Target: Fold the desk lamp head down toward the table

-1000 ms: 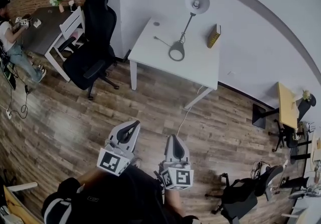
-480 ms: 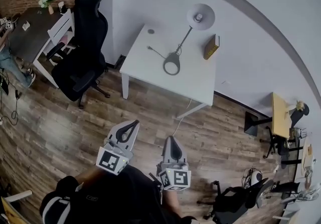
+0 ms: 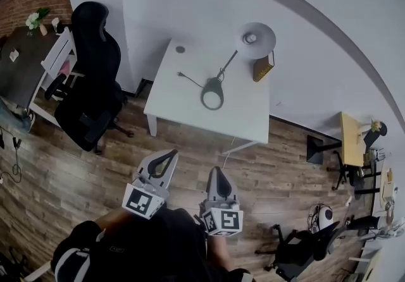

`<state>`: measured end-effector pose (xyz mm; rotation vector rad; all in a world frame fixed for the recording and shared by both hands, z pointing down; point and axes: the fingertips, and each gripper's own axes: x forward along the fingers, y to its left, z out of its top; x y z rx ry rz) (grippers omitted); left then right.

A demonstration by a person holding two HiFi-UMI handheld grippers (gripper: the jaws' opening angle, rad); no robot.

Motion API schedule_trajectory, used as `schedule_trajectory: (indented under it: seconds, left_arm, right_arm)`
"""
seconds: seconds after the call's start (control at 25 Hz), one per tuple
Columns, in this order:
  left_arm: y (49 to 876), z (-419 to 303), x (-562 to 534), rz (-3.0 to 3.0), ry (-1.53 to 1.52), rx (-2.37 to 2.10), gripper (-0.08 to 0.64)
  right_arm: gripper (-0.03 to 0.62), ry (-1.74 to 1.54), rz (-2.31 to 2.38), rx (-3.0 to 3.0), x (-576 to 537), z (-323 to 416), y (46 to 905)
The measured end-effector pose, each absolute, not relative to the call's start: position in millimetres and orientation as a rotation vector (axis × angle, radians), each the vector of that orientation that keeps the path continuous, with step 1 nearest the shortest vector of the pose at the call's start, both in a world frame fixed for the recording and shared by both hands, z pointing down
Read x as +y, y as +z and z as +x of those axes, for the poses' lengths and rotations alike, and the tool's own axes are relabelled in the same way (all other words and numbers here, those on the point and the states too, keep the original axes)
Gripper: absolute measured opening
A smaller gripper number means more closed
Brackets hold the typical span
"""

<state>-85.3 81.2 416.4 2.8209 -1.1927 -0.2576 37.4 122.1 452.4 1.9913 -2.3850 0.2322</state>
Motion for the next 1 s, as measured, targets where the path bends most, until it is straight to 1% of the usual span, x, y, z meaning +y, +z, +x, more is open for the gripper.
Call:
schedule_trajectory:
  seconds: [0.48,0.8,1.0]
  left_arm:
    - [434,-95,18,2.782,-0.253,-1.168,0.025]
    - [428,-67,-28,2.829,-0.281,-1.195,0.025]
    - [416,-39,-73,2.846,-0.303,-1.216,0.025]
  right_arm:
    - [0.011,0.24,2.024,-2.342,53,30,461]
    - [0.011,0.172,2.043,-2.394,-3,61,450]
    - [0.012,0.127,2.047,-2.414,-50,92,437]
